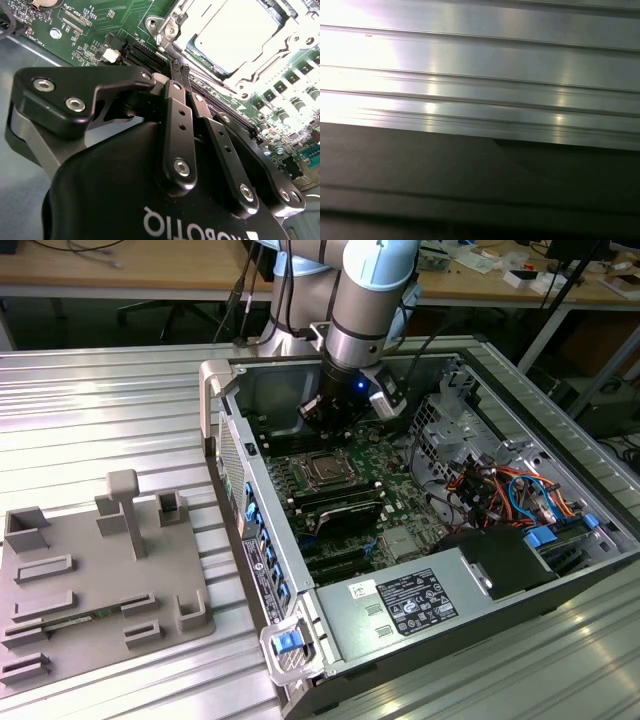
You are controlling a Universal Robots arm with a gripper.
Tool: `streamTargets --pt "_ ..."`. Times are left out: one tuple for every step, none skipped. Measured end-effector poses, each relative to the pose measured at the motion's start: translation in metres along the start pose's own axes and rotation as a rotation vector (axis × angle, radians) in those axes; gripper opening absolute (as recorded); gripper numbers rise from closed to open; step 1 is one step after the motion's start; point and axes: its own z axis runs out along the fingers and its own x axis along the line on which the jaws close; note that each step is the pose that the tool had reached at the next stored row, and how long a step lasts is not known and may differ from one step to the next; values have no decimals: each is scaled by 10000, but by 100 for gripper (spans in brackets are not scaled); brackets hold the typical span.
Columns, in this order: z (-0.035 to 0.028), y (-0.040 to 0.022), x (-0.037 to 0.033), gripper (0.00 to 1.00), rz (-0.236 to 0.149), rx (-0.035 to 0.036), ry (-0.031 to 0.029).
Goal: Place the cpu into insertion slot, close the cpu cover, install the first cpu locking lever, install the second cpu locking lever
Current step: 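Install the first cpu locking lever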
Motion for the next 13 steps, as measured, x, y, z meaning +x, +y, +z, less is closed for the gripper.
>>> streamTargets --pt "0 -4 0 11 0 -1 0" --pt "0 -9 1 11 1 -1 1" --pt "-1 -16 2 11 1 1 1" --pt "-1 -19 2 11 1 1 1" --pt "0 -23 2 11 1 0 0" --pt "0 -24 3 11 1 0 1" --pt "0 -25 3 11 3 1 0" --pt "0 -26 3 11 2 0 1" --pt "-1 -27 3 11 1 1 1" --pt "0 -28 3 11 1 1 0" --pt "0 -28 3 11 1 0 0" --pt "-1 -30 3 11 1 1 1" --pt "0 -30 3 11 1 0 1"
